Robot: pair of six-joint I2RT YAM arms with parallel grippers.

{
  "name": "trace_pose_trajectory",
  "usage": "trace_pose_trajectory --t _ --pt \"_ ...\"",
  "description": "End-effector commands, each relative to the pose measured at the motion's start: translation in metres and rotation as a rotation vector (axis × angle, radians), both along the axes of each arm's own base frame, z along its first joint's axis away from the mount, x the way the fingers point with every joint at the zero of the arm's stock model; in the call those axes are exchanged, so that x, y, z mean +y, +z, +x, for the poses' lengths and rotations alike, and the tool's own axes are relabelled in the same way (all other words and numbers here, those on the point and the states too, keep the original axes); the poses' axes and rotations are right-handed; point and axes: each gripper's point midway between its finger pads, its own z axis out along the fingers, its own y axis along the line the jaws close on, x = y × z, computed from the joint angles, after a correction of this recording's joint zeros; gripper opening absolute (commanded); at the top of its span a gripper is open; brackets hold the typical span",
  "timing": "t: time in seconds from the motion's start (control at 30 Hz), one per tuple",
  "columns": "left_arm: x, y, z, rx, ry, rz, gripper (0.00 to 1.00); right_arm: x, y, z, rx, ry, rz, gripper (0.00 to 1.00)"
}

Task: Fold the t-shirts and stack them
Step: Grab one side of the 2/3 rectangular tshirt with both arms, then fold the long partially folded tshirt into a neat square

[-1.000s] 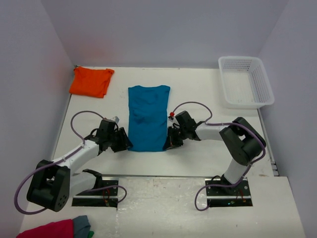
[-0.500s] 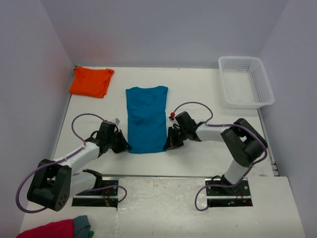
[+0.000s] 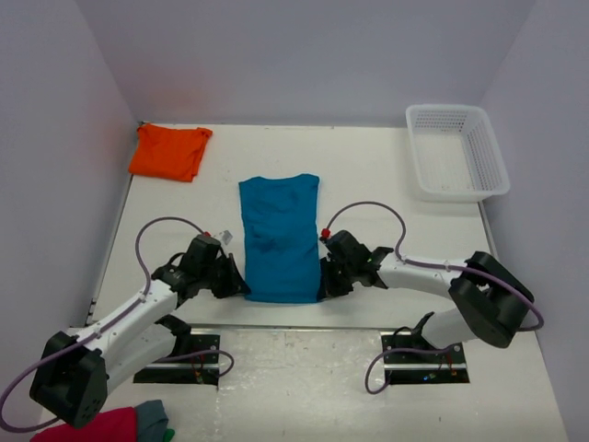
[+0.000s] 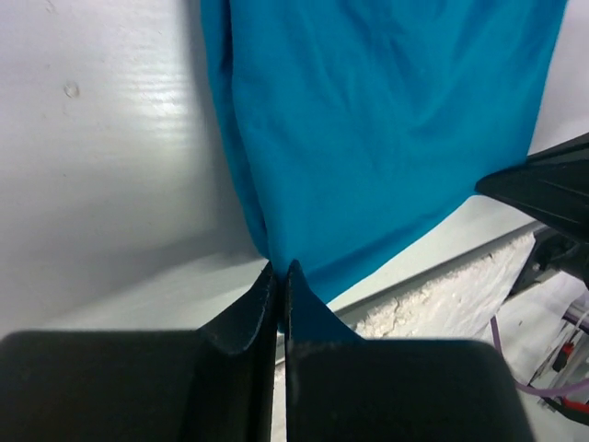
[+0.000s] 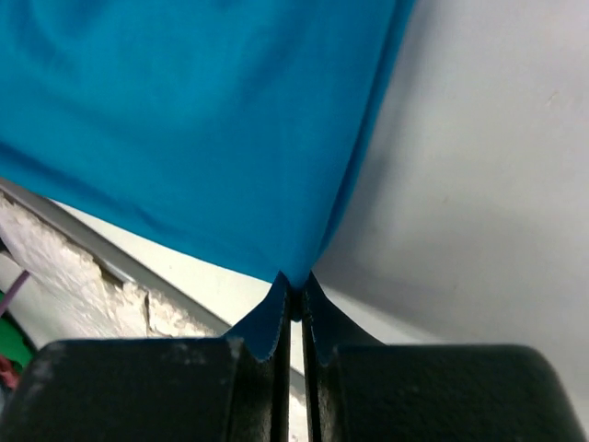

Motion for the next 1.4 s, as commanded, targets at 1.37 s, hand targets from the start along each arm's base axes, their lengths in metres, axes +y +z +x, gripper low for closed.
trace_pose_trajectory --t 1.37 --pt "-0.013 0.138 0.17 -0.297 0.071 0.082 0.0 -0.011 0.123 0.137 -0.337 -0.141 -0.279 0.0"
